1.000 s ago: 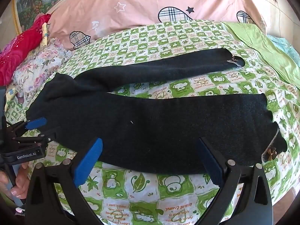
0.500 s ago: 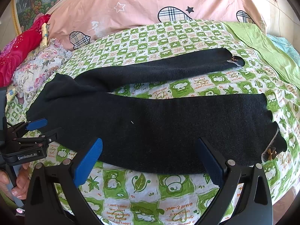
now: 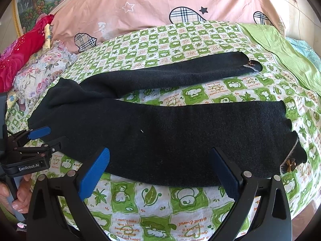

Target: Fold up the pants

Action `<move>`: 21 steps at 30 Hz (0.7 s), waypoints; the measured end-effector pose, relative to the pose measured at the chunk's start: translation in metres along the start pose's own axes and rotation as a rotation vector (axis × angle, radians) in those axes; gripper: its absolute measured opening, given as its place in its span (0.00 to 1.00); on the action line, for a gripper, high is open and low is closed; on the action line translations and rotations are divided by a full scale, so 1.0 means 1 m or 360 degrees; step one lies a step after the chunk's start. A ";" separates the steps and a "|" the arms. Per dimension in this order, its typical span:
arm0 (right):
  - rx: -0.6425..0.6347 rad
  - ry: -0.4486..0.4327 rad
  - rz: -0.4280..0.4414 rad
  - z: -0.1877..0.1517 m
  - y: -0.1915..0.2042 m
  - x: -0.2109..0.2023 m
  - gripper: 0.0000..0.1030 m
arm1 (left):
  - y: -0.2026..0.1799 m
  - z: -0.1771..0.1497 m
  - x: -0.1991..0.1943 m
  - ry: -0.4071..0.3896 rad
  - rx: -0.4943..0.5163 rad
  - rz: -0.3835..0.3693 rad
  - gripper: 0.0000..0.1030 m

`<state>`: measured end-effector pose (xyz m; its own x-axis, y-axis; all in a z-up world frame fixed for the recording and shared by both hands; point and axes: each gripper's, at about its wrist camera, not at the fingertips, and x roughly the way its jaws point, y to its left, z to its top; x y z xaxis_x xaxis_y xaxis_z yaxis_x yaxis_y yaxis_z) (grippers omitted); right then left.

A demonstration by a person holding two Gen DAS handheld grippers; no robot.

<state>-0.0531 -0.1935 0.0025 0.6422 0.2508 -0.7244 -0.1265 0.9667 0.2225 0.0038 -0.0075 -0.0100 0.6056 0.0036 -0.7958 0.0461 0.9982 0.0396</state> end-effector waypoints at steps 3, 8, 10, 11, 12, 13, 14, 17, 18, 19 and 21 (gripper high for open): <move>0.0000 0.0001 0.0000 0.000 0.000 0.000 0.97 | 0.000 0.000 0.000 0.0002 -0.0003 -0.0004 0.82; 0.0000 0.0001 0.0001 0.001 0.000 0.000 0.97 | 0.001 0.000 0.000 0.0002 -0.0004 -0.0005 0.82; 0.0000 0.0001 -0.0001 0.001 0.000 0.000 0.97 | 0.001 0.000 0.000 0.0001 -0.0002 -0.0003 0.82; -0.0002 0.0001 0.0000 0.001 0.000 0.000 0.97 | 0.002 -0.001 0.000 0.0001 -0.0002 -0.0004 0.82; -0.0002 0.0001 -0.0001 0.001 0.000 0.000 0.97 | 0.002 0.000 0.000 0.0002 -0.0004 -0.0004 0.82; -0.0003 -0.0001 -0.0002 0.001 0.000 0.000 0.97 | 0.002 0.000 0.000 0.0004 -0.0005 -0.0004 0.82; -0.0003 -0.0001 -0.0001 0.001 0.000 0.000 0.97 | 0.003 0.000 0.001 0.0006 -0.0008 -0.0004 0.82; -0.0004 -0.0006 -0.0002 0.001 -0.001 -0.001 0.97 | 0.003 0.000 0.000 0.0005 -0.0005 -0.0002 0.82; -0.0001 -0.0009 -0.0002 0.002 -0.001 -0.002 0.97 | 0.004 0.000 0.000 0.0004 -0.0002 0.0000 0.82; 0.0001 -0.0011 -0.0001 0.002 -0.002 -0.002 0.97 | 0.004 0.001 0.000 0.0002 0.0000 0.0001 0.82; 0.0006 -0.0014 -0.0002 0.003 -0.003 -0.004 0.97 | 0.004 0.002 0.000 -0.0002 0.0006 0.0004 0.82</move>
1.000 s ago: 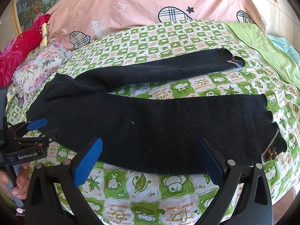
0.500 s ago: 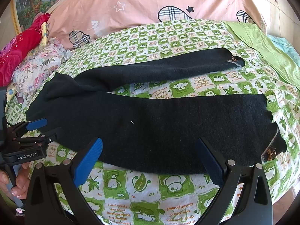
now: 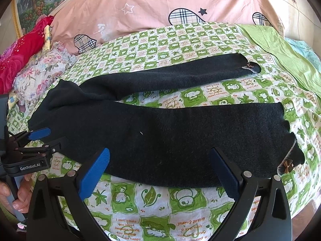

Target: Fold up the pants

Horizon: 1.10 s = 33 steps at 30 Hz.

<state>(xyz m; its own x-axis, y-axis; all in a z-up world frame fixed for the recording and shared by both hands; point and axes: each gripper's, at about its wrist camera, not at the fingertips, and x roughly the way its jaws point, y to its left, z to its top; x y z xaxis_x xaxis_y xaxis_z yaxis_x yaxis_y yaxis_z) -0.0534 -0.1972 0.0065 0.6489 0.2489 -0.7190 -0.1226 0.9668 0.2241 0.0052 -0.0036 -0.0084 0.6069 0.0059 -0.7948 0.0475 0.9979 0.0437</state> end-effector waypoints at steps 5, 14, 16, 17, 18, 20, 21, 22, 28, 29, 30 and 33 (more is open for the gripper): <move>0.0006 -0.0002 -0.0003 0.002 -0.003 -0.002 0.97 | 0.002 0.004 0.000 -0.0007 0.0002 -0.0003 0.82; 0.0016 -0.0001 -0.0001 0.005 -0.006 -0.002 0.97 | 0.000 0.012 -0.001 -0.0023 0.0017 0.0005 0.82; 0.0021 0.0001 -0.0001 0.006 -0.007 -0.002 0.97 | -0.001 0.013 -0.001 -0.0025 0.0024 0.0003 0.82; 0.0024 0.0000 0.0000 0.007 -0.008 -0.003 0.97 | -0.002 0.014 -0.001 -0.0026 0.0030 0.0000 0.82; 0.0027 -0.0001 0.0000 0.008 -0.009 -0.002 0.97 | -0.003 0.015 0.000 -0.0026 0.0033 0.0000 0.82; 0.0030 -0.0003 -0.0002 0.009 -0.011 -0.002 0.97 | -0.005 0.016 0.000 -0.0027 0.0043 -0.0004 0.82; 0.0035 -0.0005 -0.0001 0.009 -0.011 -0.003 0.97 | -0.006 0.017 0.000 -0.0028 0.0050 -0.0007 0.82; 0.0039 -0.0007 0.0000 0.010 -0.012 -0.003 0.97 | -0.007 0.019 0.001 -0.0027 0.0057 -0.0005 0.82; 0.0091 -0.0027 -0.0005 0.018 -0.024 -0.004 0.97 | -0.013 0.029 0.002 -0.0036 0.0098 0.0000 0.82; 0.0101 -0.0026 -0.0004 0.020 -0.026 -0.004 0.97 | -0.014 0.031 0.003 -0.0036 0.0107 -0.0003 0.82; 0.0114 -0.0027 -0.0008 0.023 -0.029 -0.003 0.97 | -0.016 0.034 0.004 -0.0038 0.0119 -0.0004 0.82; 0.0139 -0.0040 -0.0029 0.031 -0.038 -0.002 0.97 | -0.025 0.043 0.006 -0.0042 0.0168 0.0002 0.82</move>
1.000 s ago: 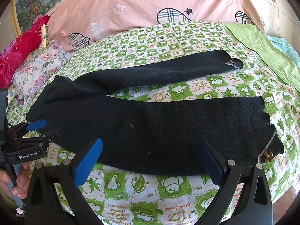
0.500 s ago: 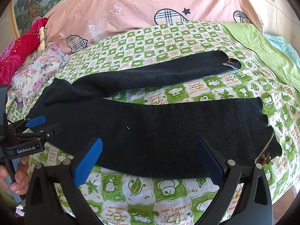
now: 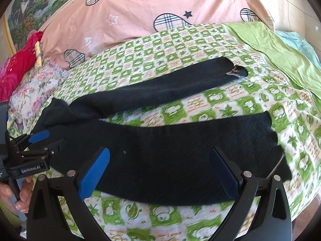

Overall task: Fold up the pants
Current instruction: 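Grasp the waistband with the right gripper while the left gripper grasps the leg hem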

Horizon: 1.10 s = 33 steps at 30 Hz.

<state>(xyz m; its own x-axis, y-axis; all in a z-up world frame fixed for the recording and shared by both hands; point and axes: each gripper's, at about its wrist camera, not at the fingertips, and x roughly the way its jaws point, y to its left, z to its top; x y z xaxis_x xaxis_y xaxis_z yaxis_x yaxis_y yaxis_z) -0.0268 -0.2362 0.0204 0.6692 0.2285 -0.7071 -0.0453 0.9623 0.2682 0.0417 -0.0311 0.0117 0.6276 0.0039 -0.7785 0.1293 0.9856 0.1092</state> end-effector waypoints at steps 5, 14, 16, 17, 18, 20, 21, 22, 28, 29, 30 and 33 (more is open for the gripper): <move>0.0072 -0.0013 -0.0003 0.019 -0.018 0.004 0.97 | -0.024 0.018 0.005 -0.0024 0.0151 -0.0002 0.82; 0.0273 -0.0022 0.0030 0.054 -0.058 0.022 0.97 | -0.073 0.052 0.028 -0.0039 0.0399 0.0012 0.82; 0.0339 -0.0032 0.0075 0.063 -0.070 0.028 0.97 | -0.085 0.059 0.037 -0.0037 0.0471 0.0056 0.82; 0.0374 -0.0029 0.0082 0.067 -0.076 0.032 0.97 | -0.089 0.062 0.043 -0.0029 0.0503 0.0071 0.82; 0.0413 -0.0027 0.0090 0.071 -0.082 0.036 0.97 | -0.093 0.064 0.047 -0.0026 0.0528 0.0075 0.82; 0.0488 -0.0025 0.0118 0.079 -0.095 0.045 0.94 | -0.100 0.069 0.059 -0.0016 0.0570 0.0073 0.82; 0.0521 -0.0017 0.0128 0.083 -0.102 0.050 0.91 | -0.103 0.071 0.063 -0.0012 0.0584 0.0079 0.82; 0.0556 -0.0003 0.0136 0.086 -0.108 0.057 0.87 | -0.105 0.074 0.068 -0.0008 0.0595 0.0088 0.82; 0.0766 0.0064 0.0165 0.095 -0.136 0.086 0.66 | -0.111 0.087 0.097 0.0031 0.0656 0.0119 0.82; 0.0793 0.0065 0.0167 0.096 -0.140 0.088 0.63 | -0.112 0.088 0.100 0.0035 0.0665 0.0117 0.82; 0.0819 0.0061 0.0170 0.097 -0.144 0.091 0.62 | -0.112 0.089 0.103 0.0039 0.0670 0.0115 0.82; 0.0853 0.0042 0.0184 0.100 -0.148 0.095 0.53 | -0.111 0.092 0.110 0.0056 0.0681 0.0081 0.70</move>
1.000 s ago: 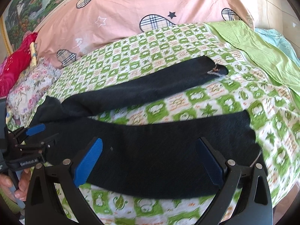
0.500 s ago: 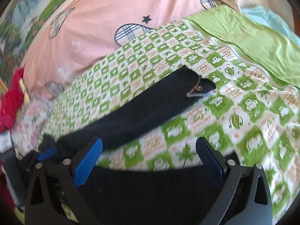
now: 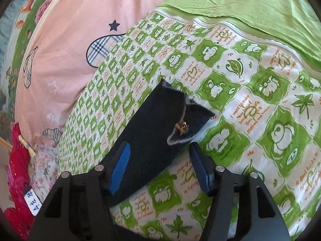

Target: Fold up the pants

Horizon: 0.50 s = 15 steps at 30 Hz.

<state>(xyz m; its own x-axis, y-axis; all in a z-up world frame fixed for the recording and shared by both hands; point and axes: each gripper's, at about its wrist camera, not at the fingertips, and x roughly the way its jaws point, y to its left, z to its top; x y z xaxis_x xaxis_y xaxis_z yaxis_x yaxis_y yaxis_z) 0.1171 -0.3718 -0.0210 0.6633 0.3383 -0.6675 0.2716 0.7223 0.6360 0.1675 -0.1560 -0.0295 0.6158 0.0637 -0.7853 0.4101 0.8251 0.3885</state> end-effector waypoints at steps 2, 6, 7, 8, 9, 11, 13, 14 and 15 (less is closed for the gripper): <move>0.0014 -0.0001 0.0008 0.001 -0.002 0.002 0.29 | 0.001 0.002 0.004 0.0007 0.0007 -0.0032 0.47; 0.0017 -0.0014 0.0051 0.000 -0.002 -0.001 0.08 | 0.004 0.003 -0.002 -0.0026 0.0027 -0.0090 0.18; 0.0005 -0.0024 0.0065 -0.001 0.001 -0.005 0.07 | 0.005 0.003 -0.007 -0.0048 0.0029 -0.0095 0.16; -0.0013 -0.0033 0.0070 -0.002 0.004 -0.009 0.07 | 0.007 0.003 -0.013 -0.0076 0.0029 -0.0102 0.14; -0.0030 -0.0044 0.0078 -0.003 0.007 -0.015 0.07 | 0.009 0.002 -0.018 -0.0094 0.0027 -0.0112 0.13; -0.0062 -0.0064 0.0096 -0.006 0.013 -0.026 0.07 | 0.014 0.000 -0.030 -0.0127 0.0012 -0.0140 0.11; -0.0082 -0.0080 0.0117 -0.013 0.018 -0.041 0.07 | 0.020 -0.004 -0.047 -0.0169 -0.0002 -0.0181 0.10; -0.0093 -0.0082 0.0128 -0.017 0.020 -0.049 0.07 | 0.020 -0.007 -0.055 -0.0187 -0.0001 -0.0194 0.08; -0.0102 -0.0079 0.0133 -0.021 0.021 -0.056 0.07 | 0.021 -0.009 -0.062 -0.0201 0.0001 -0.0206 0.08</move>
<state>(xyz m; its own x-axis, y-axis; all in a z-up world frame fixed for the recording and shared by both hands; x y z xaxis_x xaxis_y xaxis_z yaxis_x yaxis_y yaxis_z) 0.0707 -0.3625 0.0217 0.7161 0.3697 -0.5920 0.1696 0.7306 0.6614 0.1318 -0.1374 0.0228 0.6375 -0.1143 -0.7620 0.4921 0.8213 0.2885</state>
